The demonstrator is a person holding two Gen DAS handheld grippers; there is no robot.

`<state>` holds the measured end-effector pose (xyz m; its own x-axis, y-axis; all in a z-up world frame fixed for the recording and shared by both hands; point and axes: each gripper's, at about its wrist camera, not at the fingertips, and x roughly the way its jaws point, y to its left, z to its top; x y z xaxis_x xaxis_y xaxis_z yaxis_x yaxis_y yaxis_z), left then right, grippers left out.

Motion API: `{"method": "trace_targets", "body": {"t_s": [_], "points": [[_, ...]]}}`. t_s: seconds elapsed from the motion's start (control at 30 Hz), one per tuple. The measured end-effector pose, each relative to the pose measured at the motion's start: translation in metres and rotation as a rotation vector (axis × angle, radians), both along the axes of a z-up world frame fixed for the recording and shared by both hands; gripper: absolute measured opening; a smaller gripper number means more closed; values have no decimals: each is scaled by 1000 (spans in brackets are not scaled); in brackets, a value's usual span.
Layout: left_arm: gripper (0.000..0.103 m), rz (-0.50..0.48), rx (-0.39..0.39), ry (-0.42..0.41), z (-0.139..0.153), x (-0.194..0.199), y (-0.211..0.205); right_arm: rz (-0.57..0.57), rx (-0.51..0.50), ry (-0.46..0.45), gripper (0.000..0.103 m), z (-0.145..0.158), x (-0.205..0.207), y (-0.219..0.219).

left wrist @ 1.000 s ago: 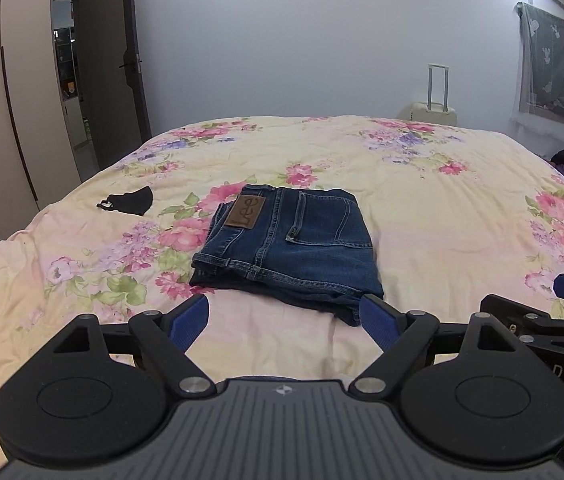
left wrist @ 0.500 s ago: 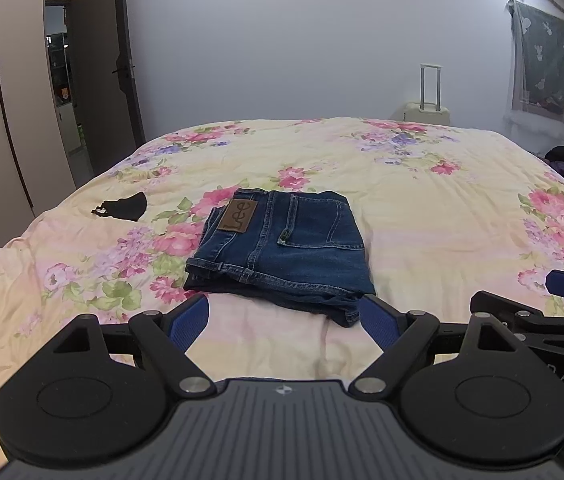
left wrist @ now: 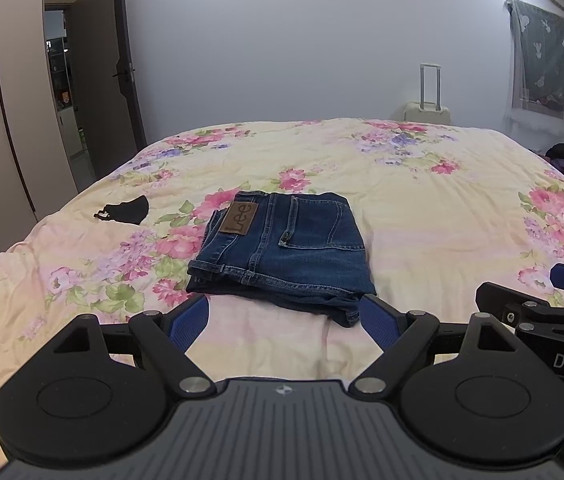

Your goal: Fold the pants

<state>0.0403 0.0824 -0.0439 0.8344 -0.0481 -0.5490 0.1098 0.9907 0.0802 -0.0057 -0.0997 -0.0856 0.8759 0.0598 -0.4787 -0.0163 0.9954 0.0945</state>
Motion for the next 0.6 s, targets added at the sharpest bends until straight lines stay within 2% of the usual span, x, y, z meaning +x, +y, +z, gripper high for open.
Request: {"method": "trace_targets", "body": {"t_s": [0.6], "points": [[100, -10, 3, -2, 1, 0, -1, -14, 0, 2, 82, 3, 0, -1]]}}
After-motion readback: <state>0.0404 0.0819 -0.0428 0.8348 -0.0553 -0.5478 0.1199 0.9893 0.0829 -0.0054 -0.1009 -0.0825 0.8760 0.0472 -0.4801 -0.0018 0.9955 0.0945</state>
